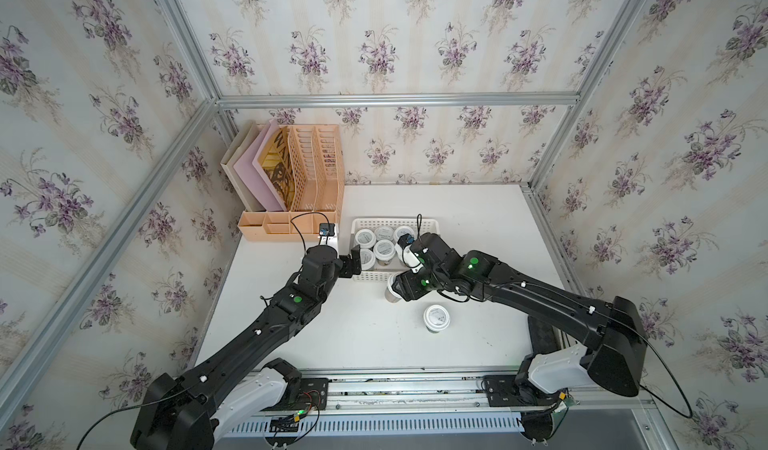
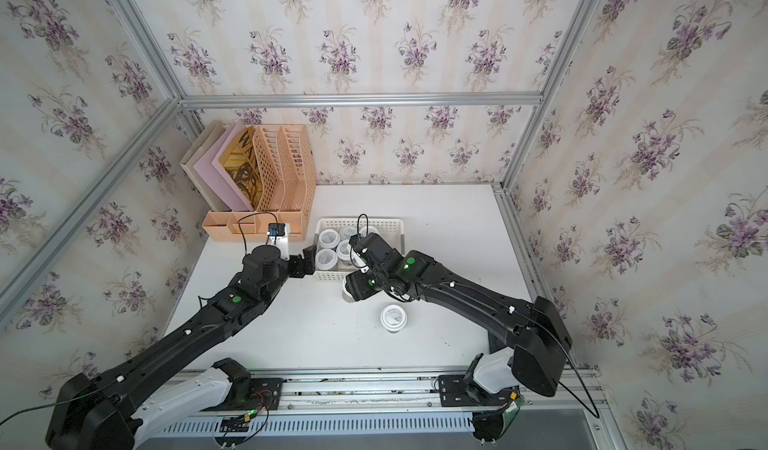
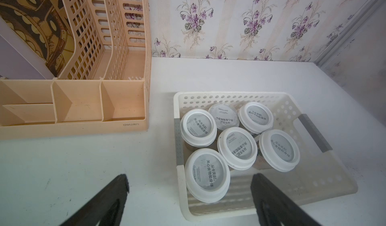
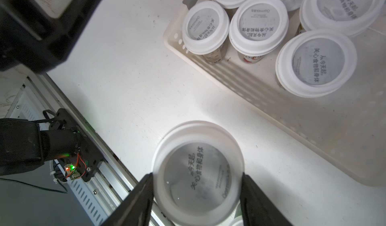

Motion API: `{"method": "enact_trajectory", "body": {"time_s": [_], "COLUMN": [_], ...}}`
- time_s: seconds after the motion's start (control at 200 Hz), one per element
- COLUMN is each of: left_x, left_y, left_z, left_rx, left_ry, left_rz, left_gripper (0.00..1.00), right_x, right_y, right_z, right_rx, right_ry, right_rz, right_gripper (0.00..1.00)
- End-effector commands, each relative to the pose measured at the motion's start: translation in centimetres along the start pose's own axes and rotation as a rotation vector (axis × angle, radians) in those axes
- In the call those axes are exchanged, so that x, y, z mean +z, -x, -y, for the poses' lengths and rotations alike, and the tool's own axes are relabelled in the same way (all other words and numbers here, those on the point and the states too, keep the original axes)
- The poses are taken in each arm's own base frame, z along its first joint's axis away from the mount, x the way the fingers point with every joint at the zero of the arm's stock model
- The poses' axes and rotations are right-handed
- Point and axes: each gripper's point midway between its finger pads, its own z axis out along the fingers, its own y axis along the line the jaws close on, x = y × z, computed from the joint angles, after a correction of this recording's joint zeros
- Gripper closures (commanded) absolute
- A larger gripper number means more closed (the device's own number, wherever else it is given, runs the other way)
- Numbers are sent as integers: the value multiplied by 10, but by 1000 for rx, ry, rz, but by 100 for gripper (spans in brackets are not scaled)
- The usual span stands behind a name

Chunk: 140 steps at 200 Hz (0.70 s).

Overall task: Put the yogurt in the basket
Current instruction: Pick up the yogurt from the center of the board, then place the yogurt in the basket.

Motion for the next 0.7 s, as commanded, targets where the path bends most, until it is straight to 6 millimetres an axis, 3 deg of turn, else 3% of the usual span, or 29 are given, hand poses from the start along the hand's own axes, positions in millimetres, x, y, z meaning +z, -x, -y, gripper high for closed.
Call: {"method": "enact_trajectory", "body": {"time_s": [0.0,0.694], "left_x": [-1,-2], "left_y": [5,6], "left_z": [-1,-3], "left_rx": [-3,-7], "left_ry": [6,7], "left_rz": [22,25], "left_gripper": [5,5], "right_x": [-8,-34], "right_y": [10,61], "right_z": [-7,33], "right_rx": [-19,-27], "right_ry": [23,-234], "right_rz": [31,130], "right_gripper": [34,33]}}
